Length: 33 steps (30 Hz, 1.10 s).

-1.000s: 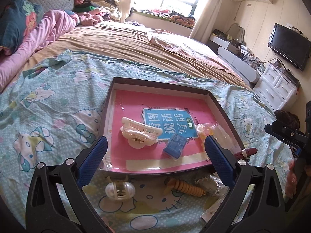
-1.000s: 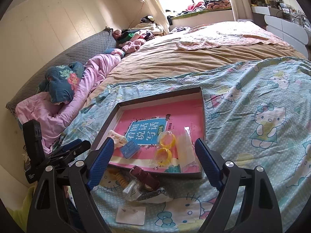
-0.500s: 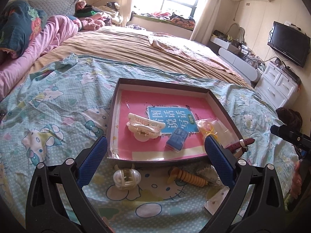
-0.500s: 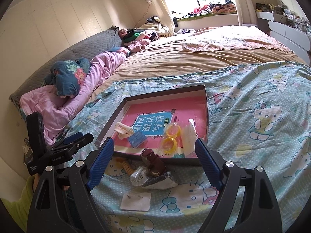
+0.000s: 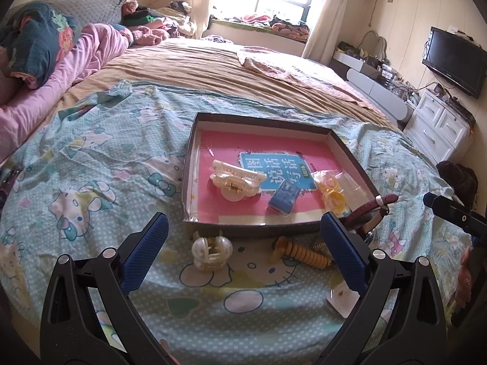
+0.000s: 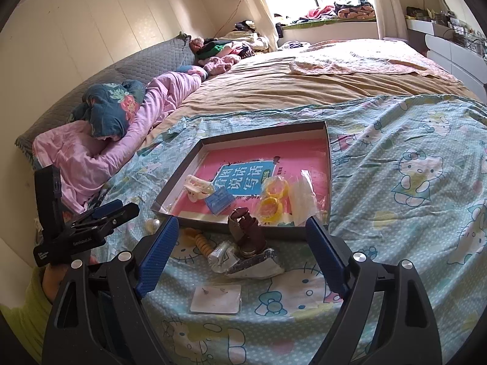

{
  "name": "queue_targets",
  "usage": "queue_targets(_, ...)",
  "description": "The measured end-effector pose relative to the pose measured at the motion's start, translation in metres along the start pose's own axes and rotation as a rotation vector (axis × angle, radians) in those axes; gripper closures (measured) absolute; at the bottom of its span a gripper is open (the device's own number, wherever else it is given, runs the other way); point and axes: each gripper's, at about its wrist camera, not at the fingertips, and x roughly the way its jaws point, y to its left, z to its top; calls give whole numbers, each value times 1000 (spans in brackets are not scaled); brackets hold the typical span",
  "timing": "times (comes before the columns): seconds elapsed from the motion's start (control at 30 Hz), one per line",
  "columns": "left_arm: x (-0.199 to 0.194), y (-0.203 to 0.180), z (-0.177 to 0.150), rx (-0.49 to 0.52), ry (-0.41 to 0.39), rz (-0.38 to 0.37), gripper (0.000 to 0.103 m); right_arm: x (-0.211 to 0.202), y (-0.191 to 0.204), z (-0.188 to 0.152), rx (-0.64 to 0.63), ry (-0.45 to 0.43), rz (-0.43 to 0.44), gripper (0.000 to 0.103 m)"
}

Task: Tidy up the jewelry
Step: 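Withdraw both open tools from the tray toward the remaining items, then close right tool on the brown-strapped watch while left tool reaches the white round clip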

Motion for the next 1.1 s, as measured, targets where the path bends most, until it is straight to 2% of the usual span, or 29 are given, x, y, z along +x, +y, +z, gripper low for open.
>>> queue_targets(0.23,-2,7,-10,-10,53,50,10,6,10,-7,-18,26,12,19)
queue_targets(0.43,9,20,-16,-58,127,87,10,15,19,-15,-37,47,15,19)
queue_targets(0.8,32,31,-22,-116,212,104,10,43,24,-19,-42,63,-79,19)
queue_targets(0.87,35,32,-22,-123,218,113,10,51,22,-17,-27,65,-86,25)
queue_targets(0.93,39,33,-22,-126,225,116,10,60,19,-16,-10,75,-86,26)
queue_targets(1.1,42,34,-22,-130,229,116,10,80,15,-14,-10,92,-108,41)
